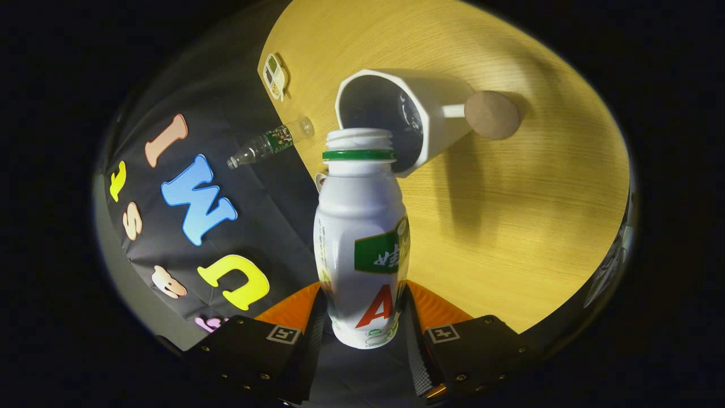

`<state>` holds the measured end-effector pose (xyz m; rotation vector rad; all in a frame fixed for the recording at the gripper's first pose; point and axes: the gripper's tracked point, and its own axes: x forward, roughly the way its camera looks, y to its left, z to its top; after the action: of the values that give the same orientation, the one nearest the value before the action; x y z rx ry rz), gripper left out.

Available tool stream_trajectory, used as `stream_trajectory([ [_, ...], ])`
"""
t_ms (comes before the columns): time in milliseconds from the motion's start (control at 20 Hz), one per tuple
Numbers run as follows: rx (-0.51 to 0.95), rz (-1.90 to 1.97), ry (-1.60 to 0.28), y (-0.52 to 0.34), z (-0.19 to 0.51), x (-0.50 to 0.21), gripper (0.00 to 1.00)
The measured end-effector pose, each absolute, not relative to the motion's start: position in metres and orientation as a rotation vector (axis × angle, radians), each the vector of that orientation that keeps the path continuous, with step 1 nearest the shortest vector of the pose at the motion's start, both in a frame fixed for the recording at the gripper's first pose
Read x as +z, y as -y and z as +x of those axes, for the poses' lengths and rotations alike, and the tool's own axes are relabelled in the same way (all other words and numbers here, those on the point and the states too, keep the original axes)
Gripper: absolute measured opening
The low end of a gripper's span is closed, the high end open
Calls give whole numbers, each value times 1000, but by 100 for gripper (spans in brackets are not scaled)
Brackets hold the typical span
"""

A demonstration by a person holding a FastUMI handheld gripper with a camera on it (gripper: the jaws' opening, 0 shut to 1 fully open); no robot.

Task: Take the bottle from table, then pour the juice into the cup, finally place the bottle on the coaster

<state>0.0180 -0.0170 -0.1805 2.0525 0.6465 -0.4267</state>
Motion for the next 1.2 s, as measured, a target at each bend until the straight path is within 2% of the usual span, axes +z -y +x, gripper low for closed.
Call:
stream_trajectory([
  [1200,-375,1050,-677,7,26,-236,66],
])
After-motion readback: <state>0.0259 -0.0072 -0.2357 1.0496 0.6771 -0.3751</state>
